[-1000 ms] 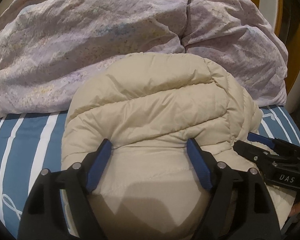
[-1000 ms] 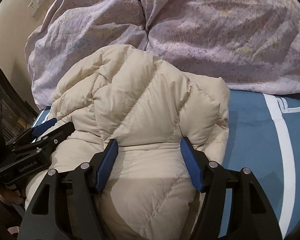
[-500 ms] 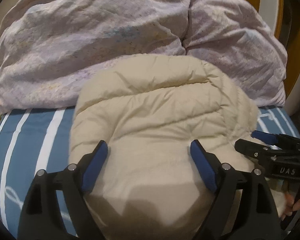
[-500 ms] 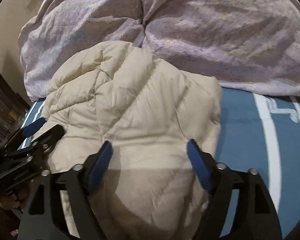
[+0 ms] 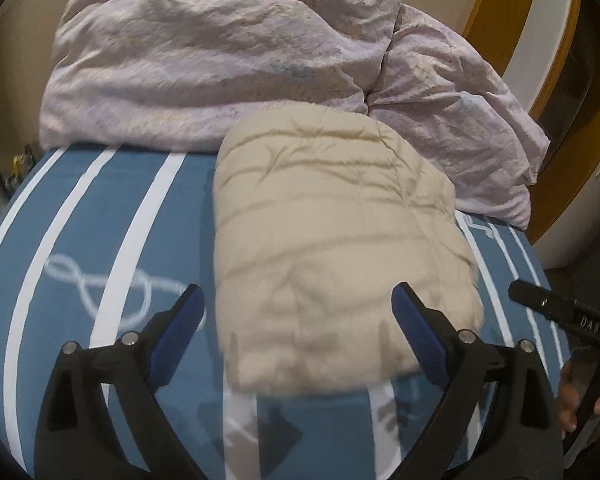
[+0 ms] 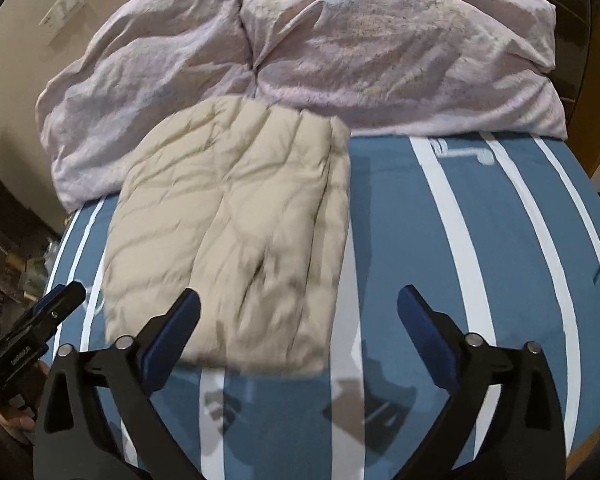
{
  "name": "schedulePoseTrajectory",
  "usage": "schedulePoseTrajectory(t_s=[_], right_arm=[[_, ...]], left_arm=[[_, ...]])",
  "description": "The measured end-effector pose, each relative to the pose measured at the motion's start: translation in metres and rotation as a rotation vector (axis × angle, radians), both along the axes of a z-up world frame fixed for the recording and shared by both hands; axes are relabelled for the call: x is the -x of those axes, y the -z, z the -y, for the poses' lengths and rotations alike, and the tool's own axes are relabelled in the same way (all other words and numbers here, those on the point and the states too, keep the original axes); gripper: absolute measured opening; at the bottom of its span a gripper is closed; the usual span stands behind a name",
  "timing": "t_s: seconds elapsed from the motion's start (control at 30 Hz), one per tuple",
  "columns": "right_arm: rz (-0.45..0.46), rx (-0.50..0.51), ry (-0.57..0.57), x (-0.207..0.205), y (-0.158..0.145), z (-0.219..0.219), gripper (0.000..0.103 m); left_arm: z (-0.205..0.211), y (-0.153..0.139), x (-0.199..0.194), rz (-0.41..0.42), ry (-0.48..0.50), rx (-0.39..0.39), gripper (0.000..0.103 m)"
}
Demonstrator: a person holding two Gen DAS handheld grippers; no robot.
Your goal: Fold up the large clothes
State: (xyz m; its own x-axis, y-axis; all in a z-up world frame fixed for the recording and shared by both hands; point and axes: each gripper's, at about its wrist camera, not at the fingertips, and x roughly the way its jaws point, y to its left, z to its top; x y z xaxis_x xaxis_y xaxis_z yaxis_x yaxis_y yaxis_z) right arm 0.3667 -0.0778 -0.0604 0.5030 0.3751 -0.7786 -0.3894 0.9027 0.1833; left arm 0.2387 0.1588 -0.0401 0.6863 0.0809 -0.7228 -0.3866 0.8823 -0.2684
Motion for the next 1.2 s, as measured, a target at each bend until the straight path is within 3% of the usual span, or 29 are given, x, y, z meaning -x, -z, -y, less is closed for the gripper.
schedulePoseTrajectory(t_s=[0.13, 0.53, 0.7, 0.93, 1.2], right_arm=[[-0.008, -0.013, -0.044, 0.035, -0.001, 0.005, 0.102], [-0.004, -0.019, -0.107, 0.117, 0.0, 0.016, 0.102], [0.056, -0.003, -0.11, 0.143, -0.001, 0.021, 0.102], [0.072, -0.034, -0.089, 0.155, -0.003, 0.032, 0.102], [0.029, -0.036, -0.112, 0.164, 0.006, 0.03, 0.102]], left_arm=[[0.013, -0.006, 0.037, 0.005, -0.017, 0.037, 0.095], [0.059, -0.021, 0.117, 0.006, 0.0, 0.033, 0.095], [0.071, -0.022, 0.135, 0.016, 0.023, 0.043, 0.1], [0.082, -0.025, 0.147, 0.035, 0.037, 0.035, 0.101], [0.085, -0.025, 0.151, 0.026, 0.035, 0.034, 0.101]])
